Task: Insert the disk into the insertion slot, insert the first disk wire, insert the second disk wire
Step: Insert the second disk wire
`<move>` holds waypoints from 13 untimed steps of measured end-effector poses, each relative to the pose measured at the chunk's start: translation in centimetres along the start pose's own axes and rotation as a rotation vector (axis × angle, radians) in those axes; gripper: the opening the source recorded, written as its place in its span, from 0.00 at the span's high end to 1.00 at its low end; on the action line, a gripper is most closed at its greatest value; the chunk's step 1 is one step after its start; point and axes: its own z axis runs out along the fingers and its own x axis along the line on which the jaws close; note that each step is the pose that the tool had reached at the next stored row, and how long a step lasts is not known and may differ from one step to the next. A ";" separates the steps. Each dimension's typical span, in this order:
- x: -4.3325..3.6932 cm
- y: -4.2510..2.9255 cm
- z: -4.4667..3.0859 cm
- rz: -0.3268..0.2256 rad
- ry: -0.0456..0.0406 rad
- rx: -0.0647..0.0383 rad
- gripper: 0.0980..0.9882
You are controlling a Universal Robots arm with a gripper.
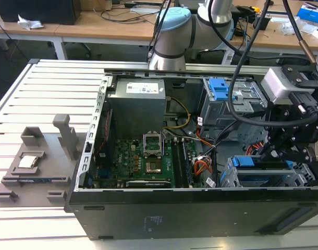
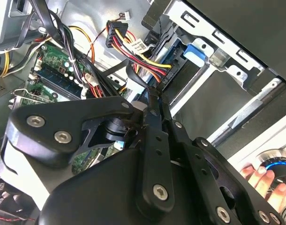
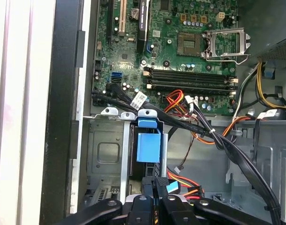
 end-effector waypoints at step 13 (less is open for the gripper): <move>0.05 -0.03 0.43 -0.001 -0.0131 0.000 0.95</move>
